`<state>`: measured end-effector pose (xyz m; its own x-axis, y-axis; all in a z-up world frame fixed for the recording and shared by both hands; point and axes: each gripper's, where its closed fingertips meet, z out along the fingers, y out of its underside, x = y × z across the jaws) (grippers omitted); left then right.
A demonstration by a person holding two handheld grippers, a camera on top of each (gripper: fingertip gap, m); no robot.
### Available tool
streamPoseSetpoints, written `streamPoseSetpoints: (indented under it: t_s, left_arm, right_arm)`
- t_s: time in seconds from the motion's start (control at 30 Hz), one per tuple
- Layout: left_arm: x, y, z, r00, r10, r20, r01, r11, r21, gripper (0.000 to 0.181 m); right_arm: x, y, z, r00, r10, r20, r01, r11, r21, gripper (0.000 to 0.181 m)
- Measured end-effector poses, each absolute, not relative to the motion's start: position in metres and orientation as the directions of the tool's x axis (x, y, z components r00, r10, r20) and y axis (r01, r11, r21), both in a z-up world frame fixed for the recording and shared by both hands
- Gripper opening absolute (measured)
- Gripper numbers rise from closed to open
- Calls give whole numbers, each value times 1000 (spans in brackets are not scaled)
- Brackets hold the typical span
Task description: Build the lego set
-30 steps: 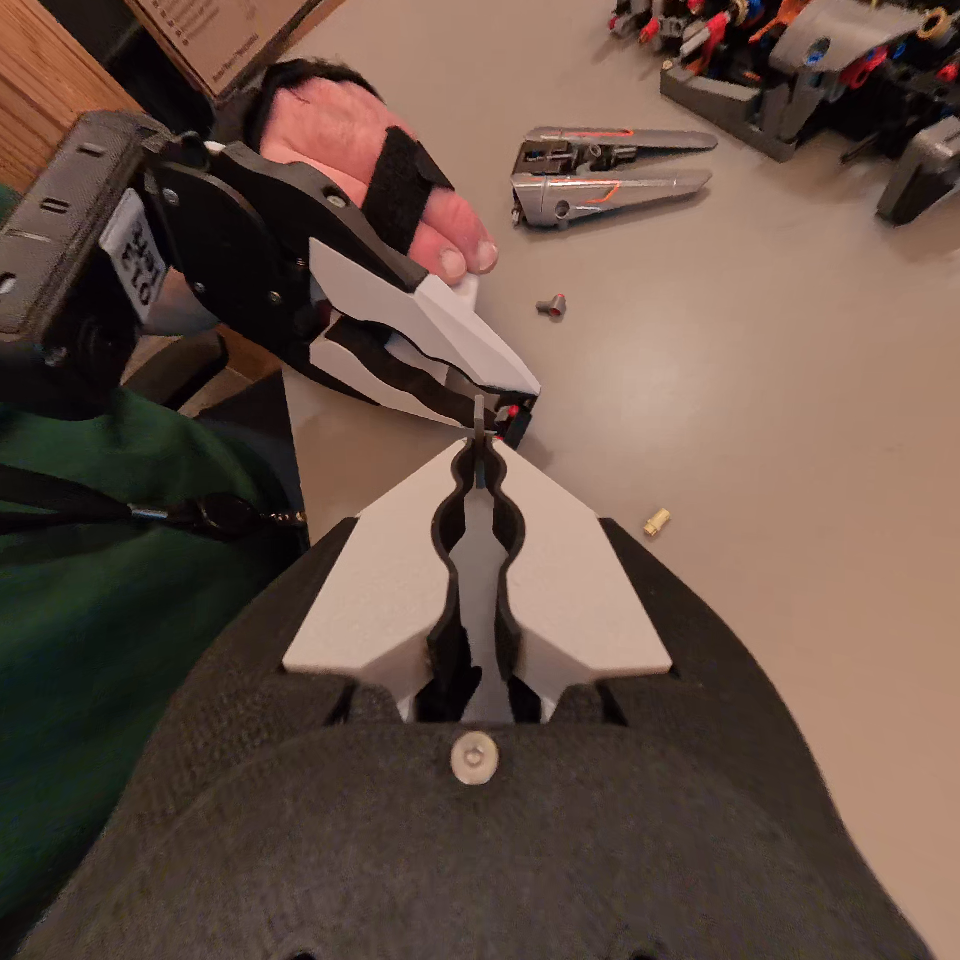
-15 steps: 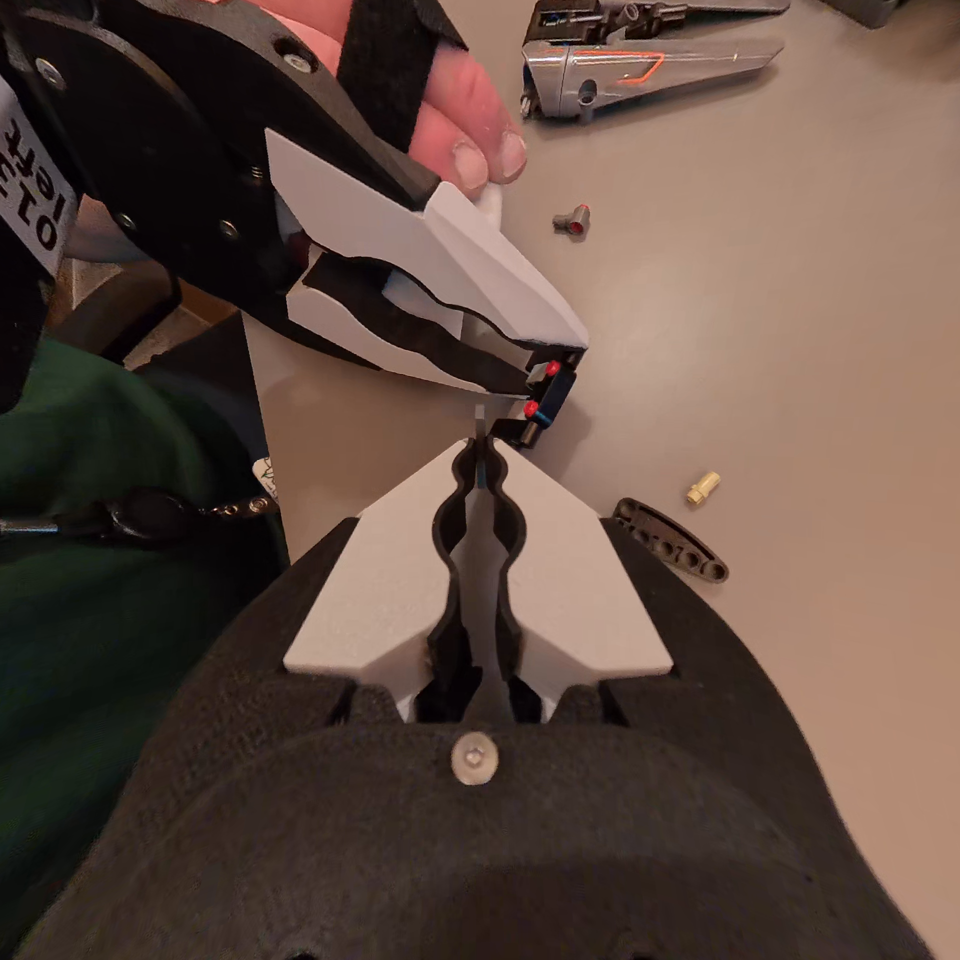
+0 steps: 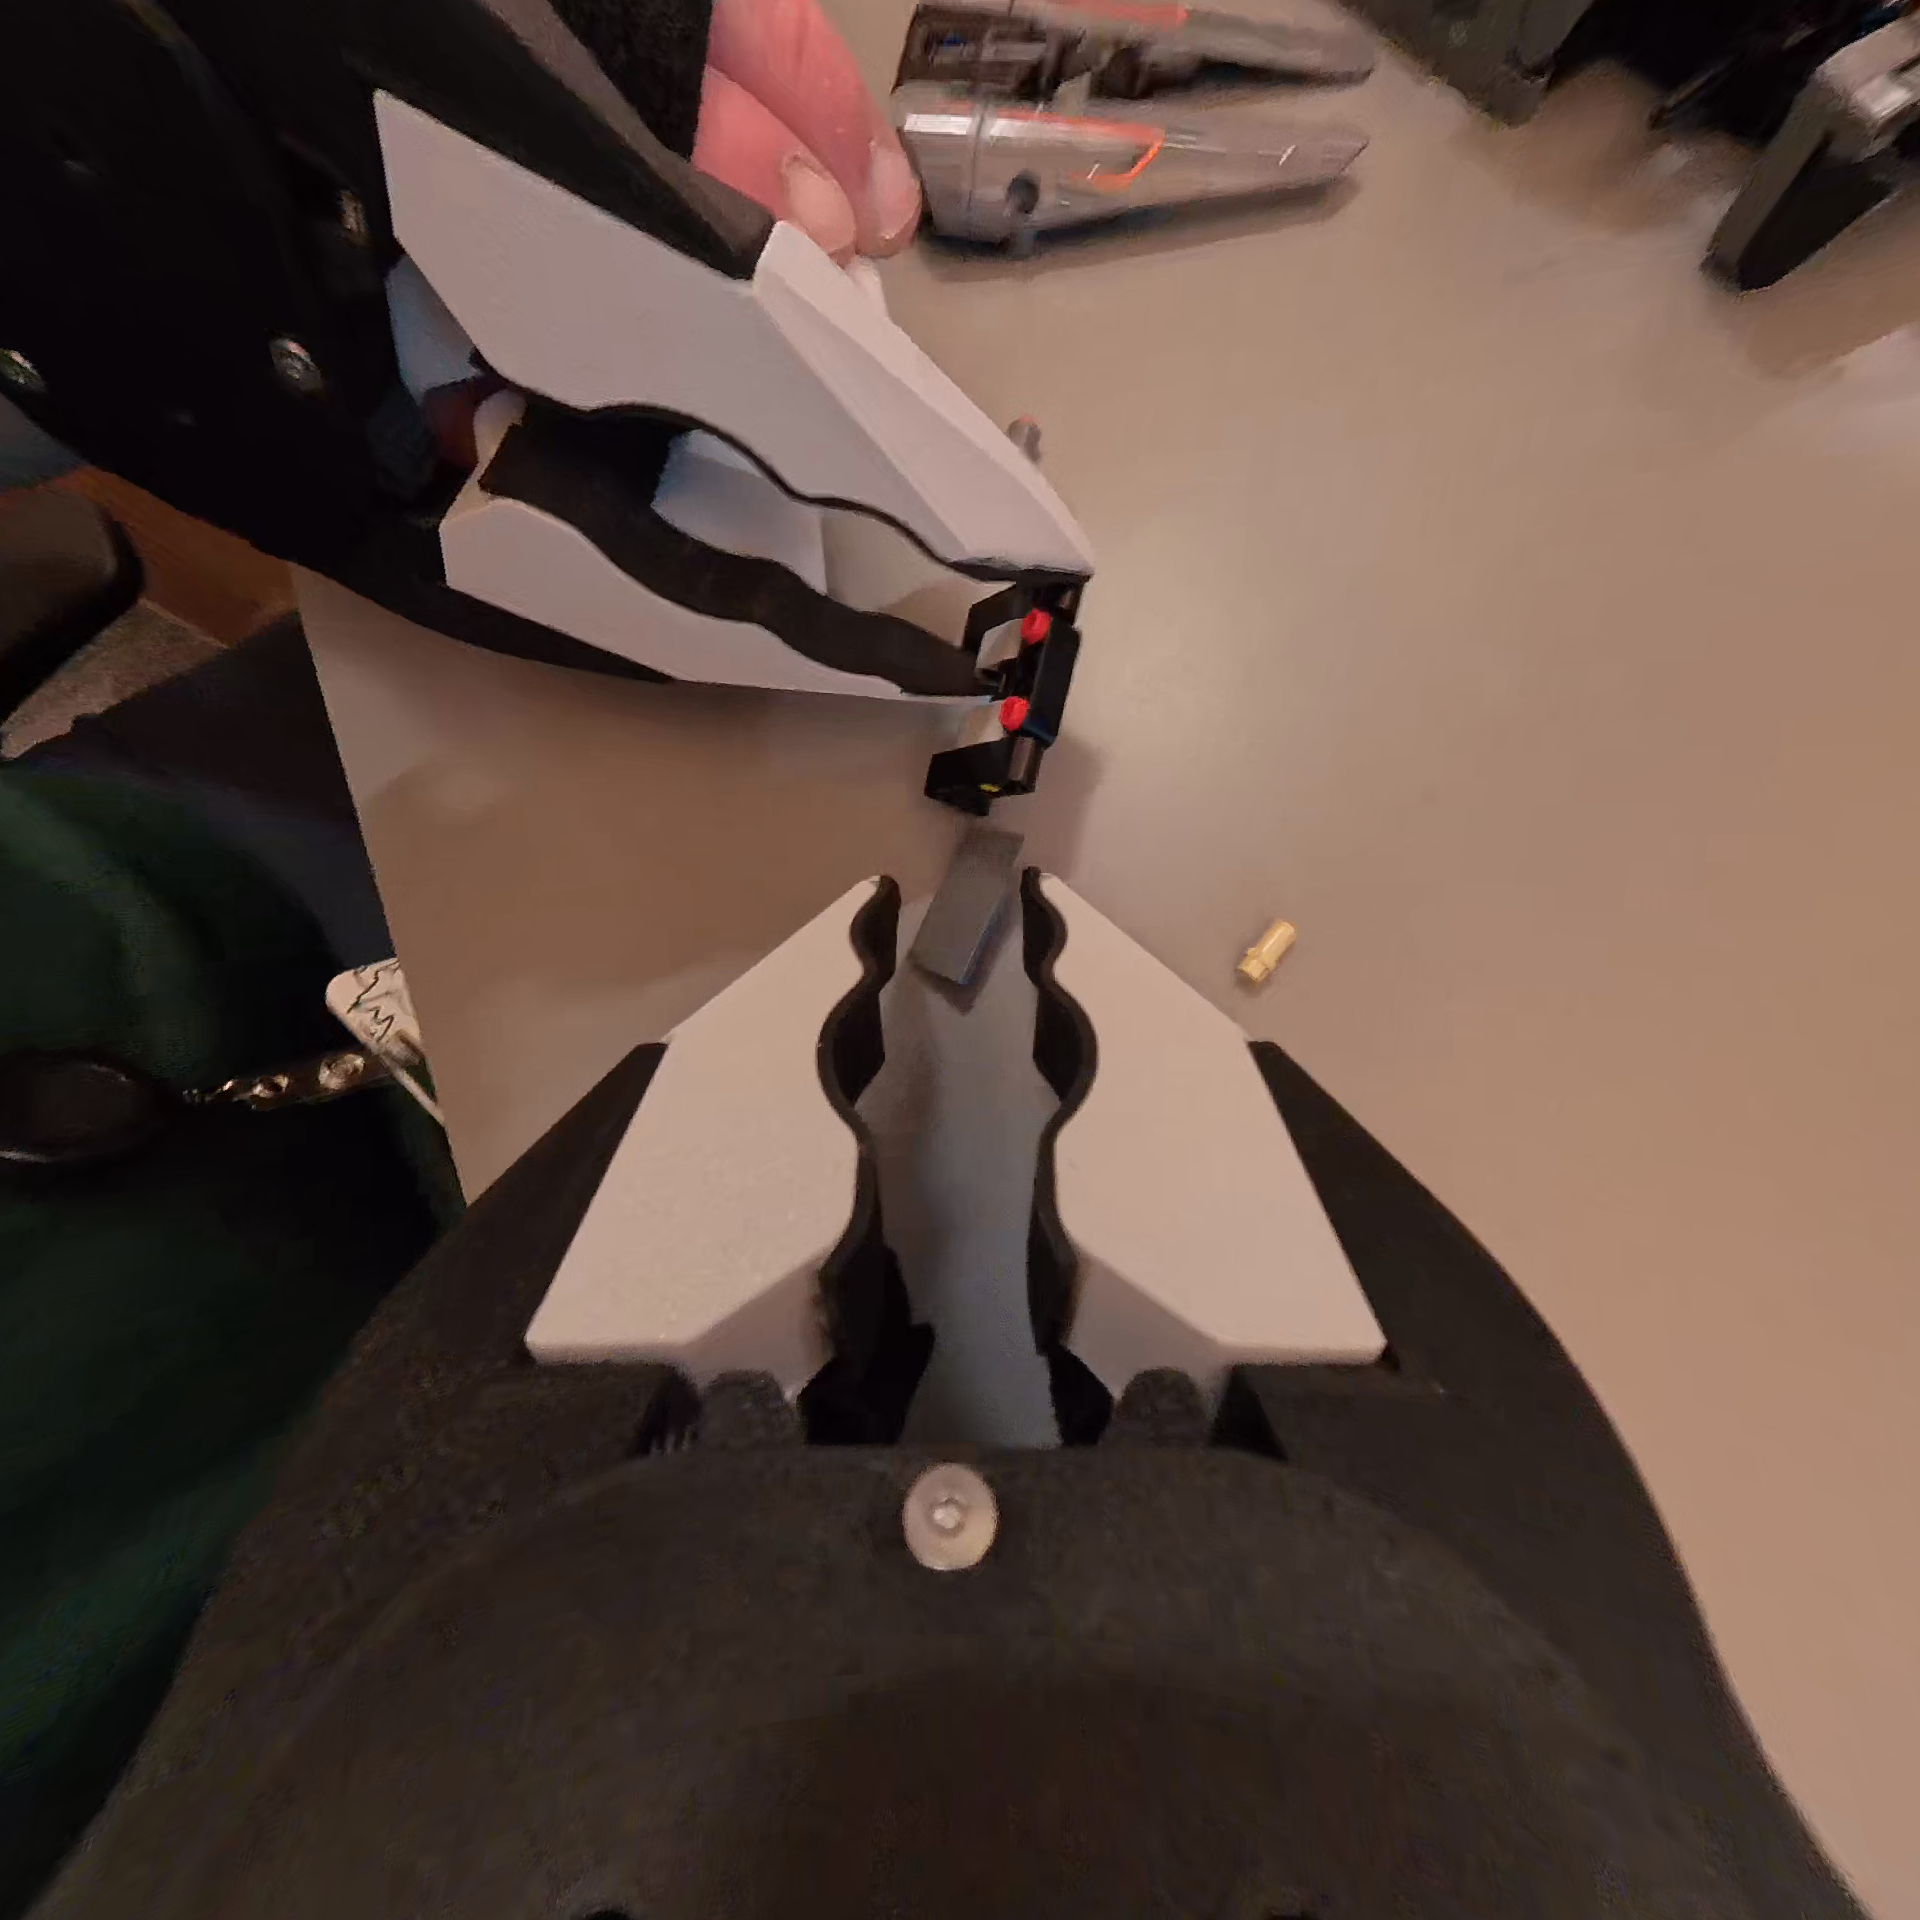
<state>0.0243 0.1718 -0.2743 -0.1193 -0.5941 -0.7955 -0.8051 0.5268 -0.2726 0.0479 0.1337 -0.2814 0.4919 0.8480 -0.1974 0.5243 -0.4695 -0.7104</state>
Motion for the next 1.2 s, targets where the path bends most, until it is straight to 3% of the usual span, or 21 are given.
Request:
streamPoseSetpoints:
  t_s: [0.03,0.13,0.4,0.57,0.73,0.87,1.0,1.1,1.2]
  left_arm:
    - [24,173,-271,-105,-584,-805,-807,524,-274,25]
    - [24,174,-263,-88,-574,-814,-803,525,-283,25]
    - [36,164,-234,-42,-496,-867,-743,596,-305,25]
    - [36,165,-233,-43,-486,-873,-740,602,-299,25]
    - [35,165,-221,45,-562,-826,-717,557,-418,29]
    - [33,162,-210,182,-753,-632,-619,412,-668,36]
    - [40,145,-192,250,-938,-241,-344,147,-928,37]
    - [45,134,-174,204,-978,34,-125,-60,-990,31]
    - [45,131,-165,140,-963,229,21,-229,-973,24]
  right_arm:
    - [49,136,-277,500,845,-187,509,-462,-726,23]
    - [52,140,-270,512,838,-192,485,-466,-740,32]
    - [37,146,-232,473,828,-300,300,-472,-829,31]
    - [35,142,-237,438,842,-315,319,-473,-822,10]
    - [43,144,-228,427,842,-329,245,-458,-854,6]
    - [50,147,-207,396,837,-377,108,-450,-887,5]
    - [45,136,-192,297,853,-428,12,-452,-892,6]
    - [41,130,-183,229,854,-467,-77,-462,-883,6]
    - [36,124,-178,169,854,-492,-132,-475,-870,6]
